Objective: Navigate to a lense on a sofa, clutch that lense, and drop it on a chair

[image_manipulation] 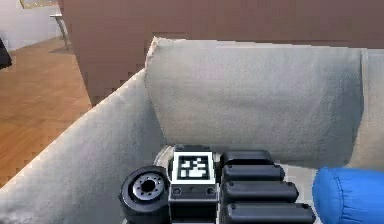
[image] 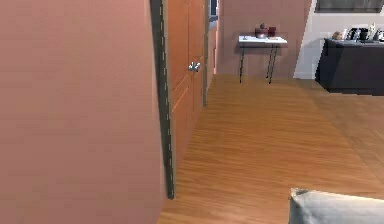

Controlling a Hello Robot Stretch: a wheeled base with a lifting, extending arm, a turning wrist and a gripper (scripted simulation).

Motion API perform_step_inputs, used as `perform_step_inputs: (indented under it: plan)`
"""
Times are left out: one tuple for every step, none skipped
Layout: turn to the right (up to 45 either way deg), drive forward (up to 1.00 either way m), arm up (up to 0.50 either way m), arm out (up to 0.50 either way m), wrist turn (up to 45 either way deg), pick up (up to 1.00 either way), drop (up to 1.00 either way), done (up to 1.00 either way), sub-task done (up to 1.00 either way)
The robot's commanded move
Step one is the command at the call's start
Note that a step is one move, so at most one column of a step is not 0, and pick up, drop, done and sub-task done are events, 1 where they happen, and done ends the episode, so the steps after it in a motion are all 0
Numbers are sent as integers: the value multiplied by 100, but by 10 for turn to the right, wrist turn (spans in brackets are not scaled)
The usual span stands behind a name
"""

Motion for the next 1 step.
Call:
perform_step_inputs:
  plan:
    - [0, 75, 0, 0, 0, 0, 0, 0, 0]
